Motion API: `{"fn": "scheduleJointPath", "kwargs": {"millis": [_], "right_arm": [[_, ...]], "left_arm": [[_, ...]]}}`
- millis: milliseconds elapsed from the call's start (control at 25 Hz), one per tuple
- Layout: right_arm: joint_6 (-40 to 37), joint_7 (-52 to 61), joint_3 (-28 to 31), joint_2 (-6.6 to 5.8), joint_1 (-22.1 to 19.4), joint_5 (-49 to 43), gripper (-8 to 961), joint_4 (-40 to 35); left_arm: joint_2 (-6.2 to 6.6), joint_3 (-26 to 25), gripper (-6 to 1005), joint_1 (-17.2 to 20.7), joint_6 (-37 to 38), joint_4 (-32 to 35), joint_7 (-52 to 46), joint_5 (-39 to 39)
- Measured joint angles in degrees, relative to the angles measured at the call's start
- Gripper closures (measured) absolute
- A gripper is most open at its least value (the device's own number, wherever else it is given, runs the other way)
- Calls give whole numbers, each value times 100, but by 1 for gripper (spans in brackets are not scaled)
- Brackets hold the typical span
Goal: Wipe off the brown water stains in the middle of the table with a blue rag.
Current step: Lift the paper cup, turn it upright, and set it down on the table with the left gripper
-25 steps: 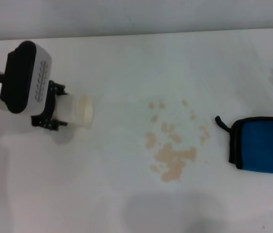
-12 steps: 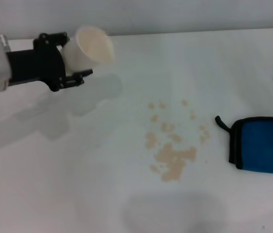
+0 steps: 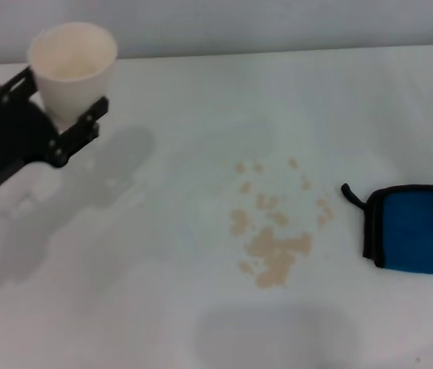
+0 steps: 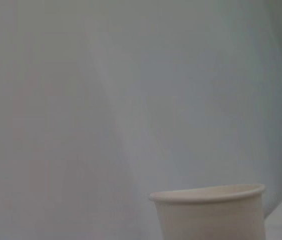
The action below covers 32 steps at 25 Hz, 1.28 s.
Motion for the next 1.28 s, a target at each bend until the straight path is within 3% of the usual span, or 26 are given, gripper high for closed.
{"fn": "scheduleJointPath", "kwargs": {"millis": [120,160,280,440,1280], "right_arm": [[36,-22,-67,-6,-45,-4,95,-70],[38,-32,-72,-6,-48,-18,95,-77],[40,-34,-78,-7,-50,-93,95,-98],[49,-23,-83,-8,-57,-128,95,-125],[448,36,-172,-8,-94,-138,96,-90]], "left_arm": [[1,23,347,-16,-281,-826,348,-546],[1,23,346,-16,-281,-826,348,-546],[-26,28,346,-262,-575,-2086,847,-1124],[-53,30,347,-351,-660,-2588,975,-1252],[-61,16,353,-345,402,-3330,1271,-1234]]}}
